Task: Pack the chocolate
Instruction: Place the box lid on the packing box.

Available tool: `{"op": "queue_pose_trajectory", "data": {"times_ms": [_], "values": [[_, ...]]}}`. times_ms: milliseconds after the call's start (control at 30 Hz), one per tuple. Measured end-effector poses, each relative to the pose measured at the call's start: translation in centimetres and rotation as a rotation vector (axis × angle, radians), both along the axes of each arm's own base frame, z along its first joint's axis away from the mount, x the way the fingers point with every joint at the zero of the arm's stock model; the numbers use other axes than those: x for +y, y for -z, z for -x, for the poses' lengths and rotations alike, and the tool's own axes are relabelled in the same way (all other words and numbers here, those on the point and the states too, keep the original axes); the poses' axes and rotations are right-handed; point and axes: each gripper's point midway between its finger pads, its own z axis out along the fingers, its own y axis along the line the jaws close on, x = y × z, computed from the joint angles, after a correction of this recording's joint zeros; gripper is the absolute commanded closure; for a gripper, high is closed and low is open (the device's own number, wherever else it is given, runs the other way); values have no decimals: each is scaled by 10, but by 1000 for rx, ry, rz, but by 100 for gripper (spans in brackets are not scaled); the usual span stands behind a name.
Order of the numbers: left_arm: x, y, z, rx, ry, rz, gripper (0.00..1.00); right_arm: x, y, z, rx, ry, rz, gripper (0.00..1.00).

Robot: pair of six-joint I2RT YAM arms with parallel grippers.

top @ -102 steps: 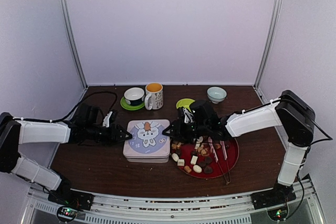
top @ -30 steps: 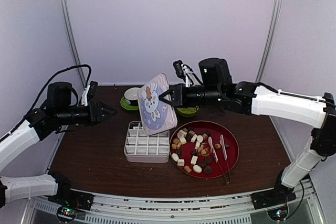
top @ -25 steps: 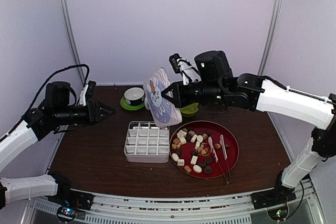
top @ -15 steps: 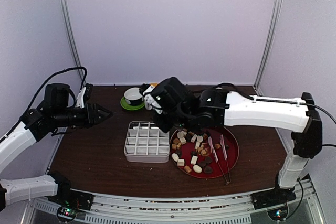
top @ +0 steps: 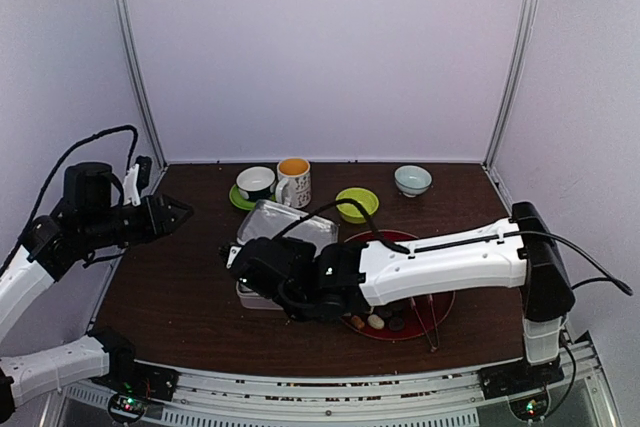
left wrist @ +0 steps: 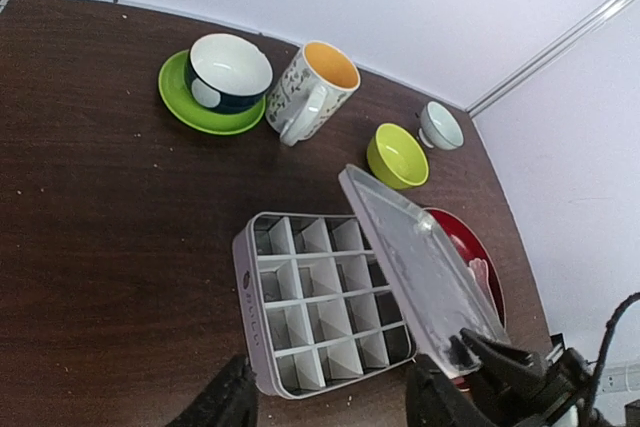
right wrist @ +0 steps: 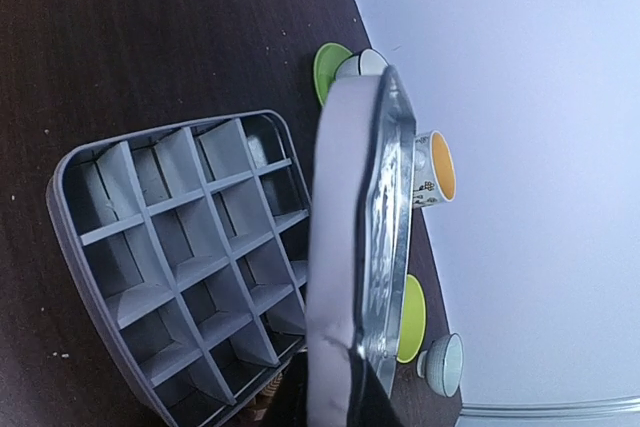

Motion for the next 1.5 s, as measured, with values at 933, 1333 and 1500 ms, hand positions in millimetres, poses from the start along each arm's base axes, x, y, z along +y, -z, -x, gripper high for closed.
{"op": "queue_pose_trajectory", "data": {"times_ms": [933,1333,1500], "values": [[9,52,1,132,-32,-70,2,20,59,46,141,-167,42,12],[-9,102,3,294,49,-71,41,15,5,60,373,-204,-254,26],[-17,117,4,343,76,-101,42,-11,-6,29,510,-35,-469,31]]}}
